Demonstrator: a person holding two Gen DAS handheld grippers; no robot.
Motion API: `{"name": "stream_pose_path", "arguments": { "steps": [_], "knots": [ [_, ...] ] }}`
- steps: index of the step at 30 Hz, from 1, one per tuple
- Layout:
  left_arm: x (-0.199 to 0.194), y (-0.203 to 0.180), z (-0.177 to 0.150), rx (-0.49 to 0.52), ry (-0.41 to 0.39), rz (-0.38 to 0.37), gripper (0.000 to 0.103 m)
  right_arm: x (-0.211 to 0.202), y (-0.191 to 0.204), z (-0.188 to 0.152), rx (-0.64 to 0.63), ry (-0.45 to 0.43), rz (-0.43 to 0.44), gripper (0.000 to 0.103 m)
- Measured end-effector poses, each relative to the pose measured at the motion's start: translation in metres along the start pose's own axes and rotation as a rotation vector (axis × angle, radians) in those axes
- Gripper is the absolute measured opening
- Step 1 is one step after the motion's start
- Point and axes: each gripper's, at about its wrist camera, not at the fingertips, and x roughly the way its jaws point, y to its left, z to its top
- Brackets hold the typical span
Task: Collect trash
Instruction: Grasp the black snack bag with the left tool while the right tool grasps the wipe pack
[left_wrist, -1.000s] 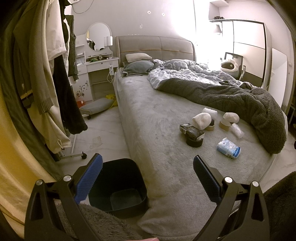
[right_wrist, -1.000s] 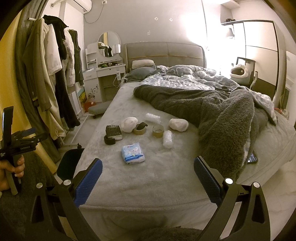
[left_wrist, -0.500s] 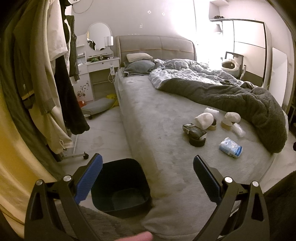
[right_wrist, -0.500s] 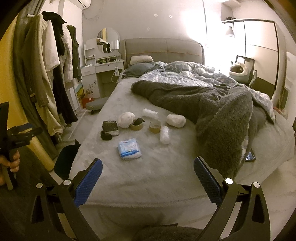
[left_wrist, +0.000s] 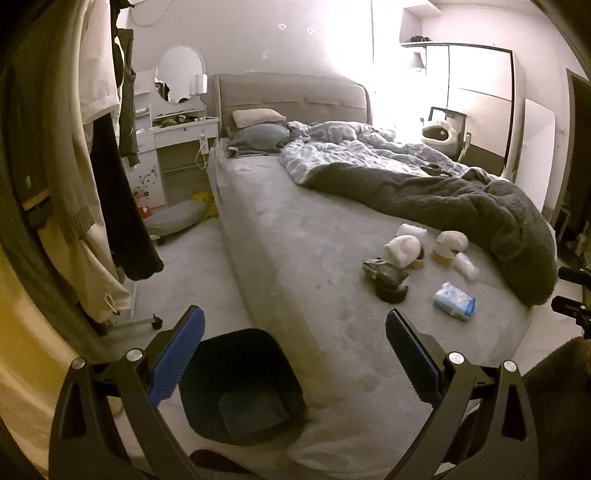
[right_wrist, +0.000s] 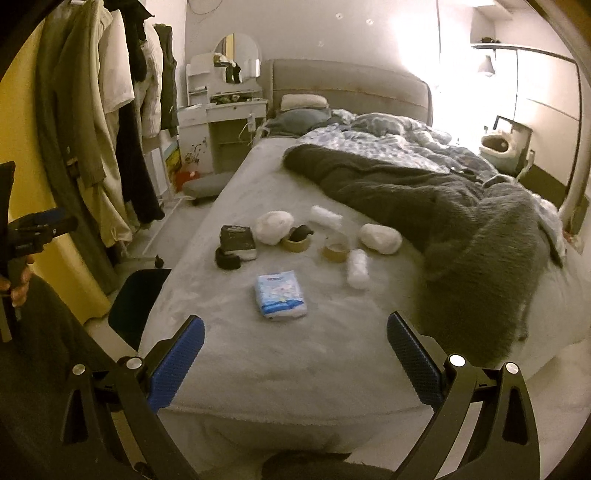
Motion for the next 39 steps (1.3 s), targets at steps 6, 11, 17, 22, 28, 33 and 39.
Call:
{"name": "stream_pose_path", "arguments": {
  "steps": [6,11,17,22,28,33,39],
  "knots": [
    [0.031,0.007,0.015,0.057,0.017,-0.016,0.1,0.036,-0.002,0.014,0.045,0.019,0.046,0.1],
    [0.068,-0.011,0.025,0.192,0.036,-0.128,0.1,0.073,0.003,0.02,0.01,0.05,0.022,0.1],
    [0.115,-0.024,0.03,0.228,0.08,-0.248,0.1,0.116,0.0,0.017,-0.026,0.13,0.042,0.1],
    [0.143,-0.028,0.036,0.248,0.092,-0.291,0.099,0.141,-0.004,0.017,-0.033,0.166,0.066,0.1],
    [0.169,-0.054,0.035,0.358,0.115,-0.36,0.099,0.154,0.006,0.016,-0.08,0.191,0.097,0.1],
    [0.184,-0.074,0.035,0.421,0.119,-0.403,0.099,0.169,0.007,0.016,-0.111,0.214,0.095,0.09],
    [0.208,-0.089,0.041,0.431,0.163,-0.451,0.099,0.184,0.003,0.017,-0.127,0.241,0.119,0.081]
  ]
}}
